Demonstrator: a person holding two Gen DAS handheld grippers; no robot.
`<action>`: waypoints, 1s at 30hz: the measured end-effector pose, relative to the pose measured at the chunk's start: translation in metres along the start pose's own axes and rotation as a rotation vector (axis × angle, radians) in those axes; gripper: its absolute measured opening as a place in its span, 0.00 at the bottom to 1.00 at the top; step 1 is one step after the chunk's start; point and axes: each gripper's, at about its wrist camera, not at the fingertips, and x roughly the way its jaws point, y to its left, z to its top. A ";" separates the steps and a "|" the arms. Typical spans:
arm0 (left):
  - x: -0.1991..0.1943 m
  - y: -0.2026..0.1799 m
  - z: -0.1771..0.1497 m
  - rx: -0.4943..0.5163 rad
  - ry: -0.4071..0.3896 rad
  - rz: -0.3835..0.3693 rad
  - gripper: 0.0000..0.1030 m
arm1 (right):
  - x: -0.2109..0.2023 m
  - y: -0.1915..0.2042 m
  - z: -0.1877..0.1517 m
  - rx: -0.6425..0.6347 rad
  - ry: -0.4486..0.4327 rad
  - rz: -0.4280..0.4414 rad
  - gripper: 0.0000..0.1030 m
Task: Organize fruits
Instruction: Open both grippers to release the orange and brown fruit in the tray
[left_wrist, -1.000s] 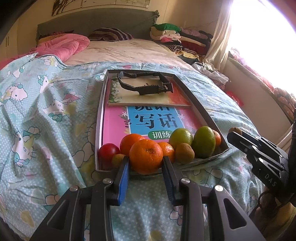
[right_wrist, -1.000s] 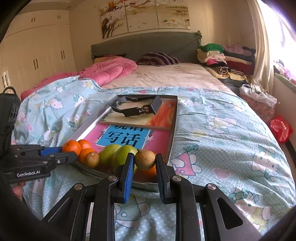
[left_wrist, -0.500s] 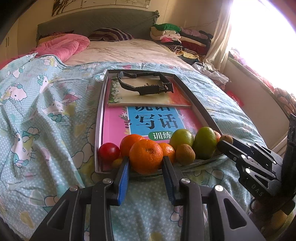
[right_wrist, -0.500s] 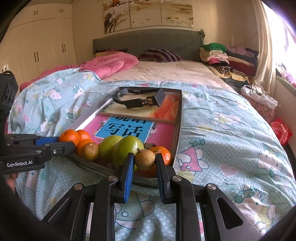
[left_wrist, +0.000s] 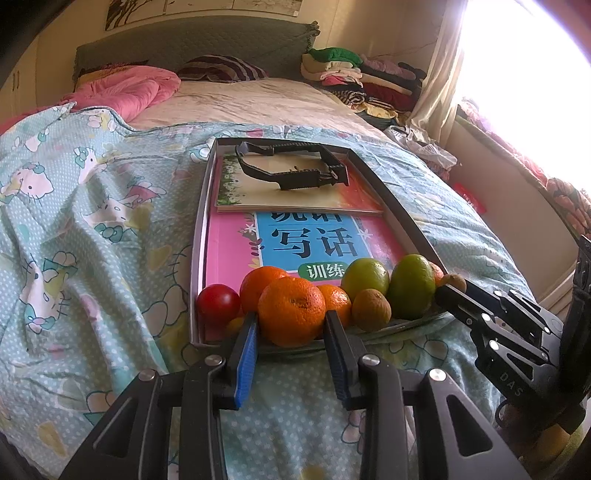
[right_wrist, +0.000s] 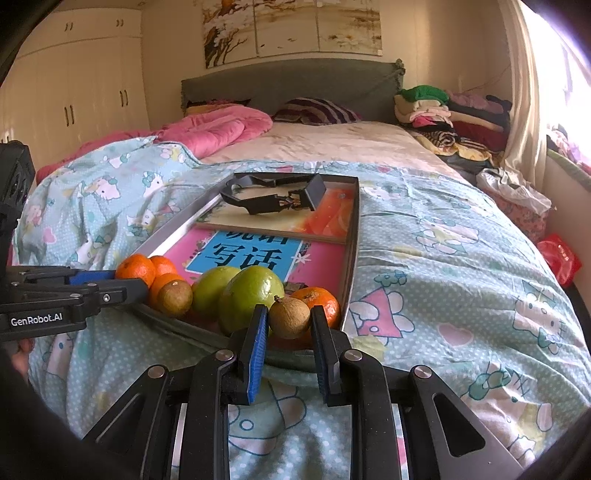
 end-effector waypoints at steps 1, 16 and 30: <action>0.000 0.000 0.000 0.001 0.000 0.001 0.34 | 0.000 -0.001 0.000 0.003 0.002 0.000 0.23; 0.001 0.000 0.000 0.007 -0.004 0.002 0.35 | -0.008 0.001 -0.001 0.003 -0.024 0.006 0.43; -0.001 0.006 -0.001 -0.014 -0.020 -0.032 0.42 | -0.021 0.014 -0.003 -0.005 -0.046 0.024 0.55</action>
